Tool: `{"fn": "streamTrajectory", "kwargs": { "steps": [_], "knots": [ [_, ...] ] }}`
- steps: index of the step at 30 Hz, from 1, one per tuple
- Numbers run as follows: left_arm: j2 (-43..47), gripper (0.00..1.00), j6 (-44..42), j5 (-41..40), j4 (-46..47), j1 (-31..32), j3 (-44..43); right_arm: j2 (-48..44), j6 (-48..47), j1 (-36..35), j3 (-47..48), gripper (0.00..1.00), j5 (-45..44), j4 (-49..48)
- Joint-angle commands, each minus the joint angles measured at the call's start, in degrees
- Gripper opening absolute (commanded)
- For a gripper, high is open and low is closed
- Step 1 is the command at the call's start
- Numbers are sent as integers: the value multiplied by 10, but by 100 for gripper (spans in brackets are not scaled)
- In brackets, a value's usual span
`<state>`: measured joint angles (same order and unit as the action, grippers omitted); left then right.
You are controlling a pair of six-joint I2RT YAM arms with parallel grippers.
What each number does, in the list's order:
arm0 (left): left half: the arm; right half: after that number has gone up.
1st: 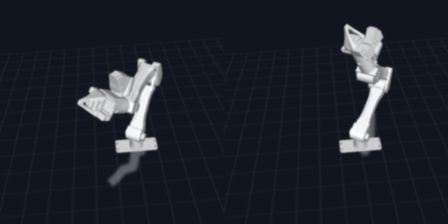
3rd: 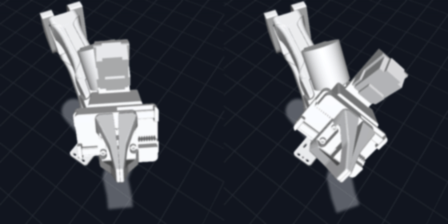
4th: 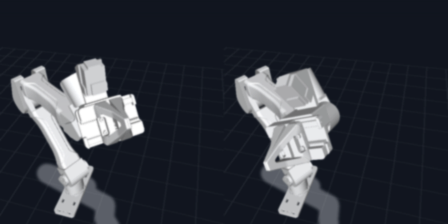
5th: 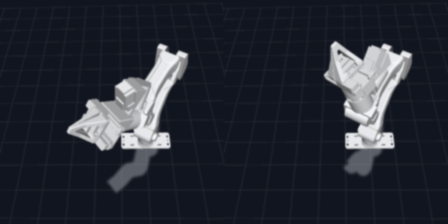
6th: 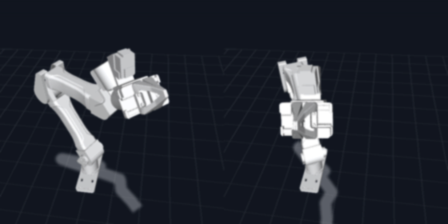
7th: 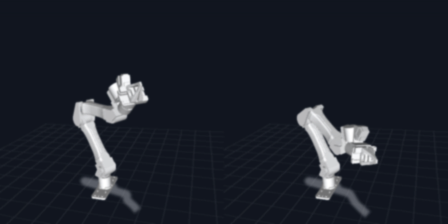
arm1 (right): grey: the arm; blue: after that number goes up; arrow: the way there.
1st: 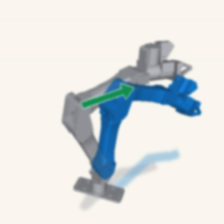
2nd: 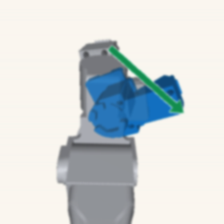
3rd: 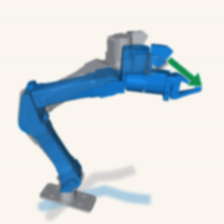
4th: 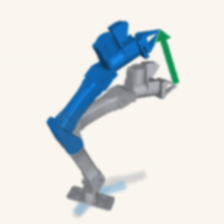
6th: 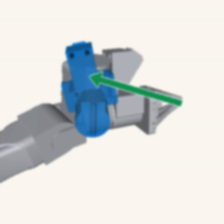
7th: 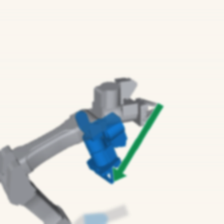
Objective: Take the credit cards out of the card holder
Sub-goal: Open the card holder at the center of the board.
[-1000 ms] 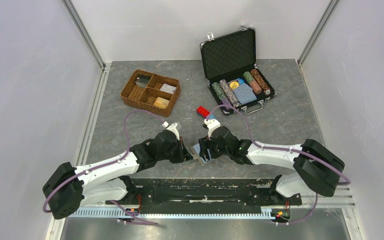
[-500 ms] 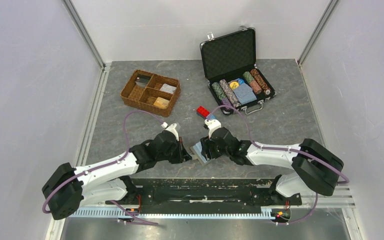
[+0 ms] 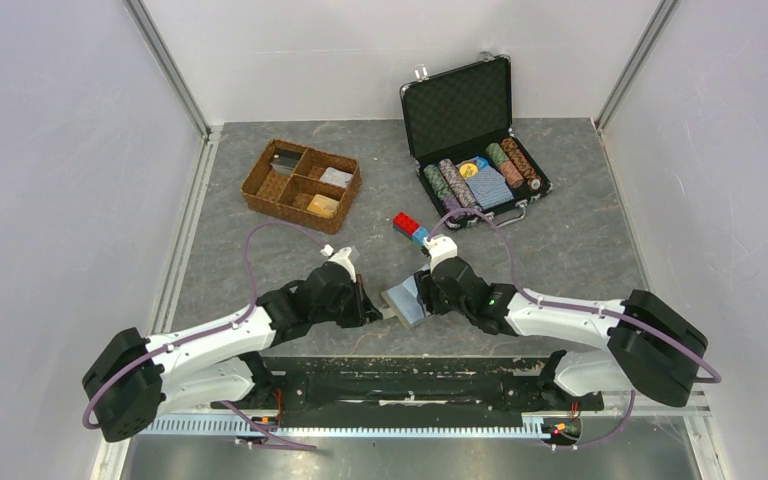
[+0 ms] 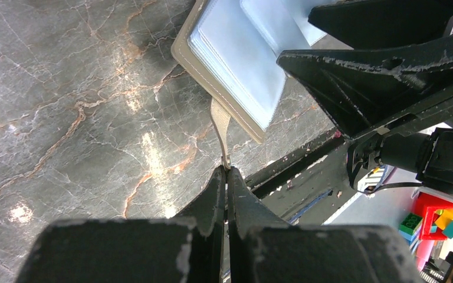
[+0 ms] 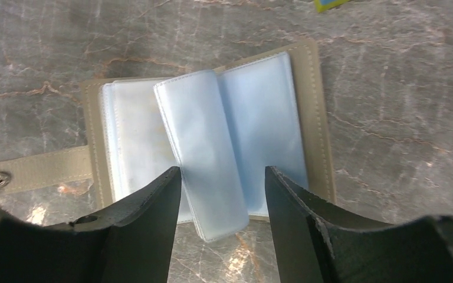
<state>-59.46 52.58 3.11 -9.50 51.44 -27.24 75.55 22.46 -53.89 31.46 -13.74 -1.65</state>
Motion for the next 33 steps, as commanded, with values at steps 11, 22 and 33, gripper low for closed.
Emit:
{"fn": "streamTrajectory", "kwargs": {
  "steps": [11, 22, 33],
  "knots": [
    [15, 2, -13, -2, 10, -4, 4, -59, 7, 1, 40, 52, -166, 123],
    [8, 2, -15, 1, 16, -4, -6, -129, -1, -1, 57, 47, 71, 38],
    [12, 2, -12, 7, 17, -4, -3, -41, -17, -1, 55, 53, 91, -15]
  ]
}}
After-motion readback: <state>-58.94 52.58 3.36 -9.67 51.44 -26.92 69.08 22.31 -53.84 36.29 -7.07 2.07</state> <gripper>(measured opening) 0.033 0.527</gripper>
